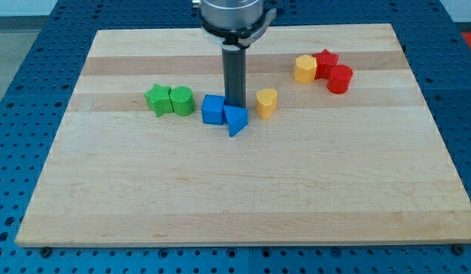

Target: Separate the blue blocks from each other

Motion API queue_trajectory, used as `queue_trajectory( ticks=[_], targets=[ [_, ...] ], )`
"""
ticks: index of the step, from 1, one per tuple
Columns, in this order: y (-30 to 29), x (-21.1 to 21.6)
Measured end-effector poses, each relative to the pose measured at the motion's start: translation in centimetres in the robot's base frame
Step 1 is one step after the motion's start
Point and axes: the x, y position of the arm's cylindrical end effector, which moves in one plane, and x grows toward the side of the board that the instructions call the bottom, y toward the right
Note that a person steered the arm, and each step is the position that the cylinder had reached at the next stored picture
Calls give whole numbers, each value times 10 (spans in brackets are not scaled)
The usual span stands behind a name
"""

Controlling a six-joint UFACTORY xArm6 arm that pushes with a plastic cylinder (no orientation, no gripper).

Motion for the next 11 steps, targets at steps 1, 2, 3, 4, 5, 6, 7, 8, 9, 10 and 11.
queue_trajectory(
  ticks=[1, 2, 3, 4, 5, 6, 7, 8, 9, 10, 11],
  targets=[
    [1, 27],
    [14, 27],
    [30, -24],
    [44, -68],
    [49, -89],
    [38, -73],
    [6, -27],
    [1, 21],
    [17, 46],
    [50, 16],
    [65, 6]
  ],
)
